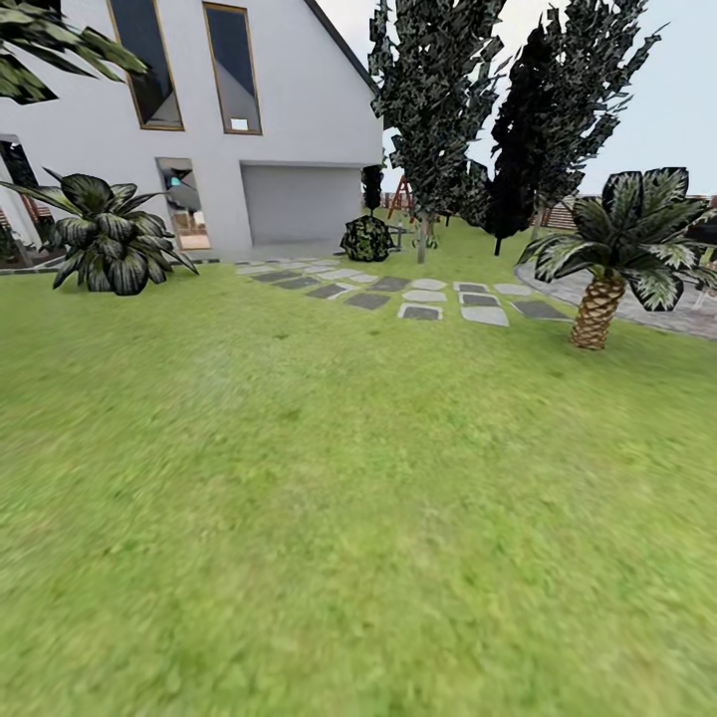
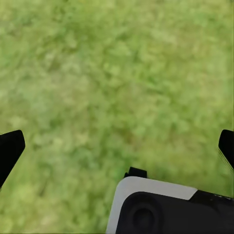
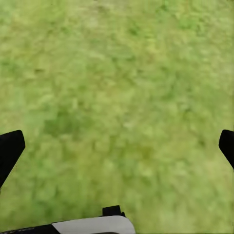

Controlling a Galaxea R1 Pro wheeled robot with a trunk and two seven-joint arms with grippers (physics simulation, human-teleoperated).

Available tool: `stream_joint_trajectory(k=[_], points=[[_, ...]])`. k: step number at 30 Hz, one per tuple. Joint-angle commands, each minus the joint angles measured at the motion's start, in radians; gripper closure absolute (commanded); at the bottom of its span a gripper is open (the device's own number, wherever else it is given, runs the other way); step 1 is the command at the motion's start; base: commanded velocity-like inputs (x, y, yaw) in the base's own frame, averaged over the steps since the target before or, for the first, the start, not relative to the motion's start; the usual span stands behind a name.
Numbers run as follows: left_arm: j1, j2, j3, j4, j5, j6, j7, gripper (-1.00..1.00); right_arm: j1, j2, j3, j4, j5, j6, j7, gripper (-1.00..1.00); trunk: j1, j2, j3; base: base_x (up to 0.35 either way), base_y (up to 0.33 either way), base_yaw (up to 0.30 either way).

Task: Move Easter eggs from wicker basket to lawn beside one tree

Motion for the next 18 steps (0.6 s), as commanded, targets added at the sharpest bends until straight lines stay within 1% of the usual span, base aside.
stream_joint_trajectory(k=[1, 18], points=[[-0.001, 0.000, 0.007, 0.001, -0.004, -0.003, -0.001, -1.00, -0.001, 0.000, -0.001, 0.002, 0.000, -0.004, -0.001, -1.00, 0.001, -0.002, -0.002, 0.339, 0.000, 0.000], [-0.001, 0.000, 0.007, 0.001, -0.004, -0.003, -0.001, -1.00, -0.001, 0.000, -0.001, 0.002, 0.000, -0.004, -0.001, -1.00, 0.001, -0.002, -0.002, 0.339, 0.000, 0.000]])
